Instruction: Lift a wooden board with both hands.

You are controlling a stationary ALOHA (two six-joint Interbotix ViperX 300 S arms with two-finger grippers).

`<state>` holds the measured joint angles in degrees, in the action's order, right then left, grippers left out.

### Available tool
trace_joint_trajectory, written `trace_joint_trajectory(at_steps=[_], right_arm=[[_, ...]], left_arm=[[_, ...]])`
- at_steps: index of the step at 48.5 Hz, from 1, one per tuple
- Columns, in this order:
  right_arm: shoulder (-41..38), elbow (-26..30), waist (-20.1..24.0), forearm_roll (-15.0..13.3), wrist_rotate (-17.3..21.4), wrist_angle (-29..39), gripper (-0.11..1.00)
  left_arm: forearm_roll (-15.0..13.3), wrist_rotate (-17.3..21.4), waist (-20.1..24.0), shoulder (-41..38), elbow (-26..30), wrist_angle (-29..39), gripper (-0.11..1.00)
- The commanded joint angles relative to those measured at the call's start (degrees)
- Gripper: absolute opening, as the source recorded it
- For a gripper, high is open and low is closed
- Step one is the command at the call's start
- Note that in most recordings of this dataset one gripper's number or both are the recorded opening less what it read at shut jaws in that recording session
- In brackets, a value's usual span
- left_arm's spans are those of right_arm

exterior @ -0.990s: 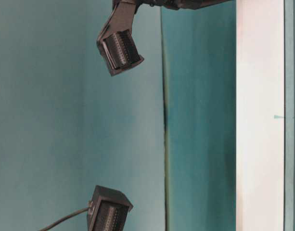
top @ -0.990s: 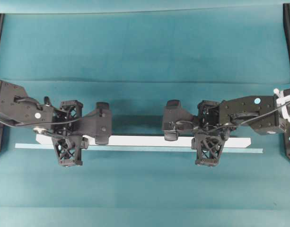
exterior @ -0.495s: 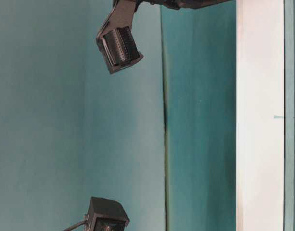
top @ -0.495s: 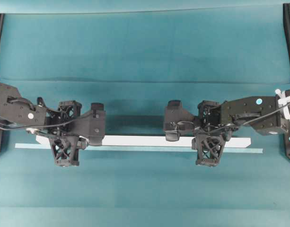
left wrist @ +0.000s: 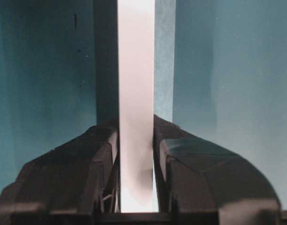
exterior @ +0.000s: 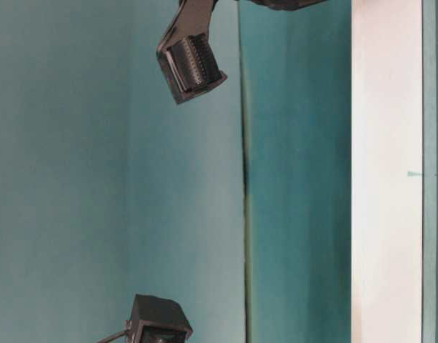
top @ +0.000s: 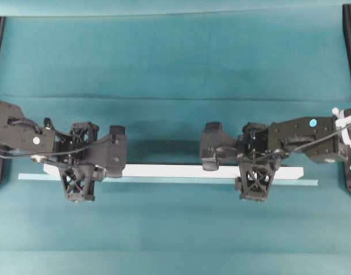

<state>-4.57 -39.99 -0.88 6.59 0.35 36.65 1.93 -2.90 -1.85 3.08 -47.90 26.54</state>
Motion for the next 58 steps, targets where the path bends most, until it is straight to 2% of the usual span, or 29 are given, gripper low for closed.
trace_joint_trajectory(at_steps=[1,4,13,18,32,58], right_arm=[[-0.1,0.2,-0.2,-0.2,0.2,-0.4,0.86],[-0.1,0.3,-0.2,-0.1,0.3,-0.8,0.86],[0.0,0.4,-0.2,-0.2,0.3,-1.8,0.86],[0.1,0.4,-0.2,-0.2,0.2,-1.8,0.86],[4.3,0.4,-0.4,-0.4,0.4,-1.4,0.87],[24.5,0.0,-1.8,-0.4,0.7,-1.2,0.87]], left_arm=[[-0.1,-0.3,-0.1,0.5,-0.4,0.2,0.18],[-0.1,-0.2,-0.1,0.7,-0.8,0.2,0.28],[-0.1,0.4,-0.2,2.0,-1.3,0.1,0.82],[-0.1,0.4,-0.1,2.4,-1.1,0.1,0.99],[-0.1,0.4,-0.2,7.0,0.4,0.2,1.00],[-0.1,0.4,-0.2,27.3,1.1,0.2,1.00]])
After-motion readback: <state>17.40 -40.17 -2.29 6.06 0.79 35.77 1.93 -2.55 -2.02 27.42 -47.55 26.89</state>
